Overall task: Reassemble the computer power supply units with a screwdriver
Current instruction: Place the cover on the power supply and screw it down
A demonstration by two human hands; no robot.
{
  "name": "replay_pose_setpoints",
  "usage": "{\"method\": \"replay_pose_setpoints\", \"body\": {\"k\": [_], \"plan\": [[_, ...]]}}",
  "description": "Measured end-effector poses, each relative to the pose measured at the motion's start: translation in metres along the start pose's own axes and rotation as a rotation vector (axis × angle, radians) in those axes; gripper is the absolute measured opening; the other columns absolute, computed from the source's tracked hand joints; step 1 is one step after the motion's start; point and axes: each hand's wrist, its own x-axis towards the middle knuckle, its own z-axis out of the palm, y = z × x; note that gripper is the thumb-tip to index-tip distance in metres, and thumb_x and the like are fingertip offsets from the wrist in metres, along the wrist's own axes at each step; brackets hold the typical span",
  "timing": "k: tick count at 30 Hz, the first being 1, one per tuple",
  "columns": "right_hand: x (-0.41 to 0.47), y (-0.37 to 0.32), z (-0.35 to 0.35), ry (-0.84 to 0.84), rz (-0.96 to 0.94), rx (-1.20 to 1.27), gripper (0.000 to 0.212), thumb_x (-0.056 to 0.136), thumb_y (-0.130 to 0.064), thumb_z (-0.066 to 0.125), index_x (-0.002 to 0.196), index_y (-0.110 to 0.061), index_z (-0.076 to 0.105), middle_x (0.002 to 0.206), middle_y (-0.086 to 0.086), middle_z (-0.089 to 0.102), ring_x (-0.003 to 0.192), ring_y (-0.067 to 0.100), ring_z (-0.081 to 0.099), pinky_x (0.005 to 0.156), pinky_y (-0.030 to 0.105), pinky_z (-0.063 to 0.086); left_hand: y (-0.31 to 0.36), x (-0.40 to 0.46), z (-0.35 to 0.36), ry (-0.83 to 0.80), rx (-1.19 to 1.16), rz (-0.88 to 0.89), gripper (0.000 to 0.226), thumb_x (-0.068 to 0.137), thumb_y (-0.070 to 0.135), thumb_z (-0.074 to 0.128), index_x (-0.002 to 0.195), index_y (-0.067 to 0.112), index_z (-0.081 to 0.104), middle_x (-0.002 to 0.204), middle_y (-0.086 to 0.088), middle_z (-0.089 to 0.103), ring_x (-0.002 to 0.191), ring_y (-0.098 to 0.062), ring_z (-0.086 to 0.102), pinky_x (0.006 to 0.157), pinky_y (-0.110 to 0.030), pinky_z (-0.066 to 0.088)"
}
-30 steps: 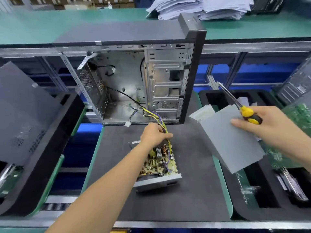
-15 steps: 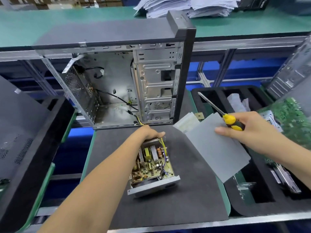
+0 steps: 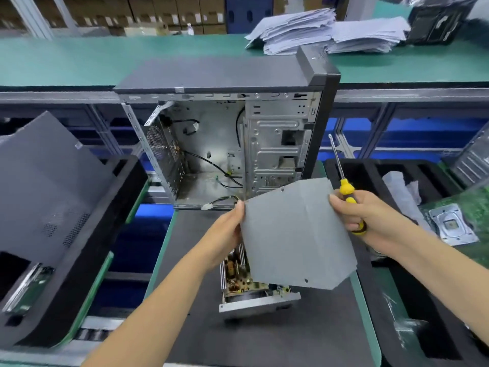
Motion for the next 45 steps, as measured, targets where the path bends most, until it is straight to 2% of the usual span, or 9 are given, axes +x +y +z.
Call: {"method": "replay_pose_setpoints", "body": {"k": [3, 6, 9, 14, 20, 24, 28, 38, 45], "plan": [[0.016, 0.015, 0.005, -0.044, 0.125, 0.383, 0.011, 0.081, -0.021, 0.06, 0.073, -0.016, 0.065, 0.047, -0.012, 0.037, 0.036, 0.0, 0.027, 0.036, 0.01, 0.022, 0.002, -0.016, -0.006, -0.1, -0.29, -0.111, 0.068, 0.095, 0.066, 0.024, 0.142, 0.024, 0.05, 0.143, -0.004, 0.054, 0.131, -0.021, 0.052, 0.092, -0.034, 0.054], [0.024, 0.036, 0.016, 0.006, 0.26, 0.601, 0.013, 0.09, -0.019, 0.051, 0.086, -0.014, 0.062, 0.044, -0.011, 0.045, 0.031, 0.0, 0.03, 0.034, 0.01, 0.023, 0.003, -0.035, -0.019, -0.051, -0.327, -0.101, 0.052, 0.101, 0.051, 0.037, 0.142, 0.022, 0.05, 0.136, -0.009, 0.059, 0.113, -0.024, 0.065, 0.073, -0.034, 0.058], [0.031, 0.059, 0.029, 0.009, 0.351, 0.42, 0.026, 0.097, -0.028, 0.046, 0.085, -0.016, 0.066, 0.043, -0.009, 0.044, 0.034, 0.004, 0.031, 0.037, 0.015, 0.023, 0.002, -0.047, -0.033, 0.041, -0.162, -0.095, 0.054, 0.094, 0.053, 0.055, 0.138, 0.022, 0.054, 0.132, -0.009, 0.063, 0.105, -0.022, 0.067, 0.071, -0.03, 0.057], [0.034, 0.071, 0.046, -0.111, 0.387, 0.077, 0.053, 0.057, -0.076, 0.057, 0.047, -0.025, 0.052, 0.048, -0.007, 0.034, 0.04, 0.007, 0.028, 0.038, 0.017, 0.021, -0.006, -0.055, -0.047, 0.136, 0.009, -0.255, 0.074, 0.072, 0.072, 0.057, 0.127, 0.022, 0.063, 0.122, -0.006, 0.069, 0.116, -0.025, 0.064, 0.093, -0.04, 0.052], [0.04, 0.063, 0.048, -0.185, 0.379, 0.029, 0.046, 0.055, -0.066, 0.069, 0.068, -0.022, 0.063, 0.051, -0.009, 0.044, 0.041, 0.007, 0.033, 0.036, 0.016, 0.028, -0.007, -0.061, -0.056, 0.157, -0.035, -0.214, 0.075, 0.066, 0.068, 0.067, 0.126, 0.023, 0.062, 0.122, -0.008, 0.069, 0.114, -0.028, 0.065, 0.097, -0.05, 0.049], [0.042, 0.068, 0.045, -0.181, 0.353, -0.051, 0.063, 0.057, -0.065, 0.073, 0.096, -0.017, 0.062, 0.06, -0.006, 0.046, 0.045, 0.007, 0.037, 0.039, 0.018, 0.029, -0.016, -0.068, -0.06, 0.129, -0.024, -0.242, 0.079, 0.069, 0.068, 0.062, 0.132, 0.021, 0.057, 0.124, -0.009, 0.068, 0.115, -0.028, 0.064, 0.096, -0.049, 0.05], [0.039, 0.089, 0.044, -0.161, 0.377, -0.119, 0.07, 0.056, -0.064, 0.075, 0.102, -0.013, 0.061, 0.067, -0.003, 0.042, 0.049, 0.008, 0.037, 0.042, 0.018, 0.031, -0.039, -0.075, -0.055, 0.148, -0.017, -0.308, 0.065, 0.084, 0.062, 0.056, 0.132, 0.018, 0.057, 0.121, -0.009, 0.069, 0.113, -0.028, 0.065, 0.086, -0.042, 0.054], [0.041, 0.117, 0.031, -0.17, 0.392, -0.12, 0.069, 0.05, -0.068, 0.079, 0.092, -0.017, 0.062, 0.062, -0.006, 0.047, 0.05, 0.009, 0.039, 0.043, 0.019, 0.035, -0.063, -0.066, -0.055, 0.182, 0.0, -0.327, 0.056, 0.084, 0.056, 0.057, 0.125, 0.018, 0.062, 0.118, -0.013, 0.07, 0.108, -0.029, 0.067, 0.081, -0.039, 0.057], [0.046, 0.127, 0.027, -0.225, 0.395, -0.105, 0.065, 0.065, -0.061, 0.074, 0.104, -0.013, 0.053, 0.067, -0.003, 0.048, 0.052, 0.01, 0.04, 0.045, 0.02, 0.034, -0.075, -0.069, -0.056, 0.165, 0.021, -0.338, 0.075, 0.077, 0.061, 0.06, 0.129, 0.007, 0.056, 0.121, -0.019, 0.067, 0.114, -0.038, 0.062, 0.095, -0.056, 0.052]]}}
